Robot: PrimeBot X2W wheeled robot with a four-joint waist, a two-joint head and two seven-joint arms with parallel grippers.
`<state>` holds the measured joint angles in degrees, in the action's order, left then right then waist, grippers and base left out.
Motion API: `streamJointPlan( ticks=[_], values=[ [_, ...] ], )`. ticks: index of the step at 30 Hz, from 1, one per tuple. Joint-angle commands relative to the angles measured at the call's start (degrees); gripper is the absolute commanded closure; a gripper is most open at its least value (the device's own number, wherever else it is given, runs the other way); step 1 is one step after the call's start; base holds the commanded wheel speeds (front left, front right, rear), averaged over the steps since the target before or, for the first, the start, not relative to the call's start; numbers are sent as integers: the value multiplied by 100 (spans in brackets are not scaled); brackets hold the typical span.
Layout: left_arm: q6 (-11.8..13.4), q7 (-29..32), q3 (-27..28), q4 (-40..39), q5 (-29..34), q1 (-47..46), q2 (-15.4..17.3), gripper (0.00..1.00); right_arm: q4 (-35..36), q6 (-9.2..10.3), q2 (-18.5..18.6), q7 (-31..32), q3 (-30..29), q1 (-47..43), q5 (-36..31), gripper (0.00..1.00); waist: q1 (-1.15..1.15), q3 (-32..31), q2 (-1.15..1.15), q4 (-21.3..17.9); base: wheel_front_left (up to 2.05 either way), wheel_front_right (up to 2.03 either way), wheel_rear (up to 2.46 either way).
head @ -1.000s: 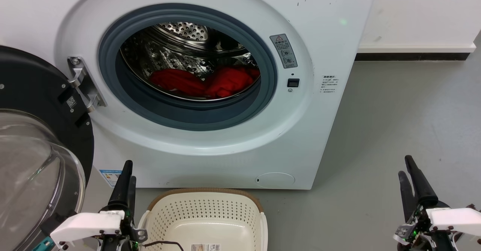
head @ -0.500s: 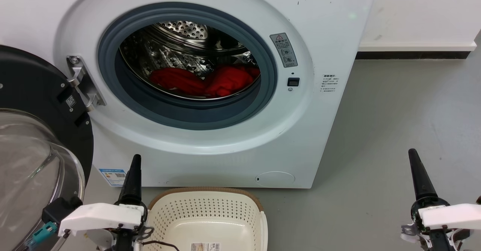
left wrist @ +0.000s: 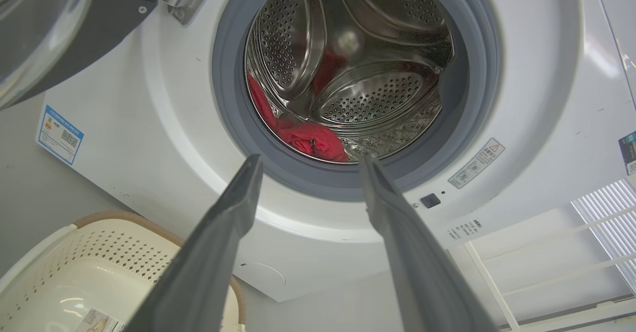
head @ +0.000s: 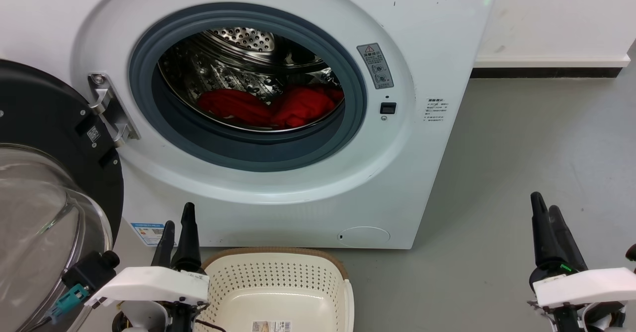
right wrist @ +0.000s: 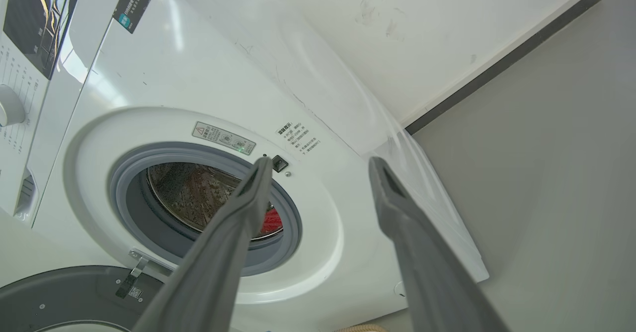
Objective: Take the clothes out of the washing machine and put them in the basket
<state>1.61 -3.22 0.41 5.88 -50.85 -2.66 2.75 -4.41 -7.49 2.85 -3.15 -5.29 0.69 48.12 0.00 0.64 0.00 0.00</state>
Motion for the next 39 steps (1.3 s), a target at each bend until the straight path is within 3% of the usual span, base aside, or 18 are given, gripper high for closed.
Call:
streamJointPlan(
  ticks=[1, 16, 39],
  values=[
    [46, -68, -33, -131, 251, -23, 14, 0, 152, 0, 10, -67, 40, -11, -327, 0, 0, -1, 0, 2, 0, 0, 0],
    [196, -323, -189, -262, 1318, 80, 46, 0, 403, 0, 9, -322, 104, -173, -1689, 0, 0, 8, 0, 12, 0, 0, 0],
    [209, -677, -327, -392, 2739, 235, 34, 0, 667, 0, 7, -677, 123, -377, -3383, 0, 0, 29, 0, 41, 0, 0, 0]
  ],
)
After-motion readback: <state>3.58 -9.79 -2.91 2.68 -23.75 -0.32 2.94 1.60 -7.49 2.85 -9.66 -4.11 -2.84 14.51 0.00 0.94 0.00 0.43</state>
